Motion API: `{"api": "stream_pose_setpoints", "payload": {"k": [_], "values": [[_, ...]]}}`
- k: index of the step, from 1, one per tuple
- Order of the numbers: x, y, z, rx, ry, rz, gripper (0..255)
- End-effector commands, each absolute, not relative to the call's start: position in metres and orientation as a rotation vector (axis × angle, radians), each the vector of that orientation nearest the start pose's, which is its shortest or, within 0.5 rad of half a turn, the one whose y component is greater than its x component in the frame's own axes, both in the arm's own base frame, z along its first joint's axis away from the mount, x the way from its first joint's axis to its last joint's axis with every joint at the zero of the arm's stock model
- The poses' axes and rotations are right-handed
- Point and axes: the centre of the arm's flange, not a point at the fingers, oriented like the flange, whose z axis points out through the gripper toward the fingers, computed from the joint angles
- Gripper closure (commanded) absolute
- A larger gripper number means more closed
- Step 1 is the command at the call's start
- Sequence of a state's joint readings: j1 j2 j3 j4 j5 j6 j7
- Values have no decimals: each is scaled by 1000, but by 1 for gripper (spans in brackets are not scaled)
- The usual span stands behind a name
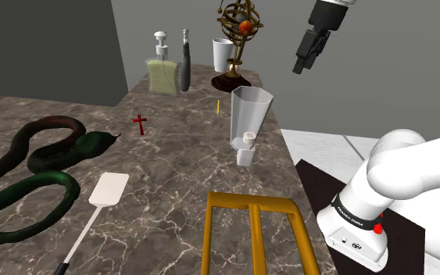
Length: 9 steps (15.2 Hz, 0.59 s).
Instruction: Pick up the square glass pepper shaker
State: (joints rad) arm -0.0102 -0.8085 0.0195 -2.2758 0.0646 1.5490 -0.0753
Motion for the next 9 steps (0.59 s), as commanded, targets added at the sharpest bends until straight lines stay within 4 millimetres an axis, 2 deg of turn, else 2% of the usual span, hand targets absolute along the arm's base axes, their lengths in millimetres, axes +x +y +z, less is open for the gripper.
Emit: {"api": "stream_pose_setpoints", "payload": {"k": [1,9], "values": [[298,12,633,-3089,-129,-129,0],[286,112,592,-3106,-108,-169,0]]}}
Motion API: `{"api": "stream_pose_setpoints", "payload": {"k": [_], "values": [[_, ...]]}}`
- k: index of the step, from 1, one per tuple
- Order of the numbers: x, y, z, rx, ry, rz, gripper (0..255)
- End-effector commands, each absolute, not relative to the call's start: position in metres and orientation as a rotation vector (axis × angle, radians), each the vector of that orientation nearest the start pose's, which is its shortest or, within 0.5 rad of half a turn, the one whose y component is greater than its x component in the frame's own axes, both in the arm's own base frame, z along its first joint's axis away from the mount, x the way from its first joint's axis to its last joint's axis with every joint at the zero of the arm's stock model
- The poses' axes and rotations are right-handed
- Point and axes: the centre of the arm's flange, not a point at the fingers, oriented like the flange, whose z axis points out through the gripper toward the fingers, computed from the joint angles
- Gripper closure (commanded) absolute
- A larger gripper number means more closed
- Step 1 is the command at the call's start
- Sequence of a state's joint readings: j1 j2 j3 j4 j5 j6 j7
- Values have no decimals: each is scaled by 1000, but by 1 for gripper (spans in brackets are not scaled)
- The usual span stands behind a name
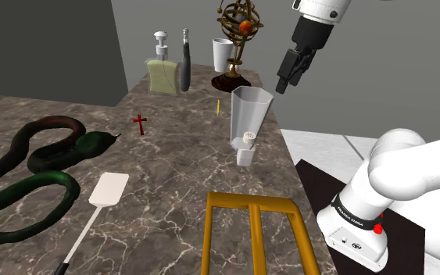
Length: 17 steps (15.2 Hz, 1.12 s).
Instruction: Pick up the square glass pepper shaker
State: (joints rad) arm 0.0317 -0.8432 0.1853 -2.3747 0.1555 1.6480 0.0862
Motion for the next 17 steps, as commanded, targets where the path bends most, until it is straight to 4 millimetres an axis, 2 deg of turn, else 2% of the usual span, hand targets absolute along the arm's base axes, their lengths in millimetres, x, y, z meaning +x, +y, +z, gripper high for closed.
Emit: {"api": "stream_pose_setpoints", "payload": {"k": [1,11,17], "values": [[285,125,587,-3109,-105,-174,0],[274,245,535,-3129,-80,-223,0],[274,245,503,-3129,-80,-223,0]]}}
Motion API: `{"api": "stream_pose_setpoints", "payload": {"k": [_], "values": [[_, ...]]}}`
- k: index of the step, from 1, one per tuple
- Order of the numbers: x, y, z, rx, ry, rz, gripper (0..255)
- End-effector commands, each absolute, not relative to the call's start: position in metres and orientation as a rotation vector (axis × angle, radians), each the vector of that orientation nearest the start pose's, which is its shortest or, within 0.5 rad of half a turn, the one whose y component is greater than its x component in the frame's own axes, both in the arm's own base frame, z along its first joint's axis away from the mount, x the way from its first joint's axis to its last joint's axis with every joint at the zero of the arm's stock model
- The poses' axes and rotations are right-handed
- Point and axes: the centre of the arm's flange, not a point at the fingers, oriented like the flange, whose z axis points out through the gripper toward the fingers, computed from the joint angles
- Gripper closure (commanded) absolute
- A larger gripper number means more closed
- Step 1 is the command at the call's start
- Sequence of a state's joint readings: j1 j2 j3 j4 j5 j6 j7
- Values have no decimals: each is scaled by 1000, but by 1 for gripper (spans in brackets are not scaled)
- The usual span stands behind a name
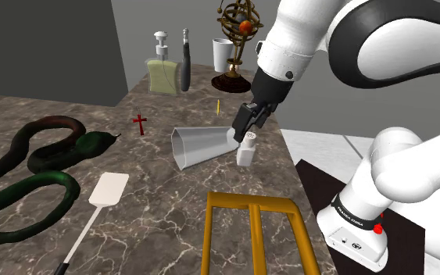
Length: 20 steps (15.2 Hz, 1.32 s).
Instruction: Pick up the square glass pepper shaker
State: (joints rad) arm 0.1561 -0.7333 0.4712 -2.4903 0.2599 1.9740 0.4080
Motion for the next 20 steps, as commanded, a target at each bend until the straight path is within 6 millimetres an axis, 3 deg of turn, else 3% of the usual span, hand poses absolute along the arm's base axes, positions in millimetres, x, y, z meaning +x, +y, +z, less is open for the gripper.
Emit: {"api": "stream_pose_setpoints", "payload": {"k": [1,3,4,13,20], "values": [[274,245,498,-3129,-80,-223,0],[274,245,495,-3129,-80,-223,0],[274,246,495,-3129,-80,-223,255],[274,245,495,-3129,-80,-223,255],[274,245,532,-3129,-80,-223,255]]}}
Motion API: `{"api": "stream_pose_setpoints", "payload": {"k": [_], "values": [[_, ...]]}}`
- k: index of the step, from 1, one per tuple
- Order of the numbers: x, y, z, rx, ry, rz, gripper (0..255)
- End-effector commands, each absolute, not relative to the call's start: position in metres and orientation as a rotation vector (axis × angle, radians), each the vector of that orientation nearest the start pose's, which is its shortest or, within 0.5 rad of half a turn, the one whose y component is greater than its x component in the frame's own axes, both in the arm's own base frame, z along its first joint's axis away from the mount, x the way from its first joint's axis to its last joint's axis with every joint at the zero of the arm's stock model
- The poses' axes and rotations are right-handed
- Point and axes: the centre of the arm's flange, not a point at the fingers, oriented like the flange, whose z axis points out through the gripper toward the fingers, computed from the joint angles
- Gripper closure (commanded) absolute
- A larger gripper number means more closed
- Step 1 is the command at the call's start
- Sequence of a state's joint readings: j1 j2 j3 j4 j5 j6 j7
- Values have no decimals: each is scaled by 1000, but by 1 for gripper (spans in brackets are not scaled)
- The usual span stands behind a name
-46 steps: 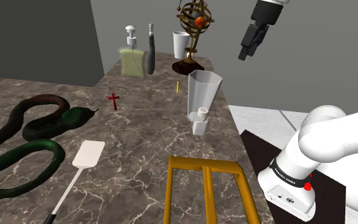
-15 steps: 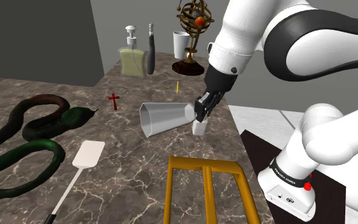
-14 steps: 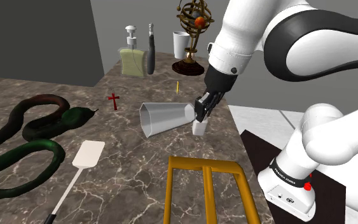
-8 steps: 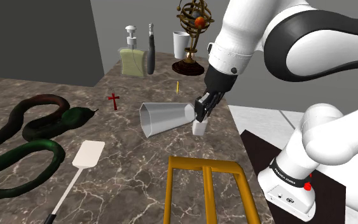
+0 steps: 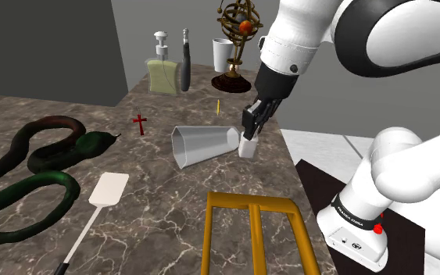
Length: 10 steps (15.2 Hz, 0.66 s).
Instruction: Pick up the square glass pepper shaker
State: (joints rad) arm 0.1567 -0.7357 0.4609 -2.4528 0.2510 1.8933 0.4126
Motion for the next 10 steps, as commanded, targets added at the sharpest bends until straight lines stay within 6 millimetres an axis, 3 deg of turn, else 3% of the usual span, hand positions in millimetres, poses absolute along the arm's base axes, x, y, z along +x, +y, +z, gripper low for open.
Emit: {"api": "stream_pose_setpoints", "payload": {"k": [1,8,10], "values": [[274,245,537,-3129,-80,-223,255],[274,245,574,-3129,-80,-223,255],[274,245,575,-3129,-80,-223,255]]}}
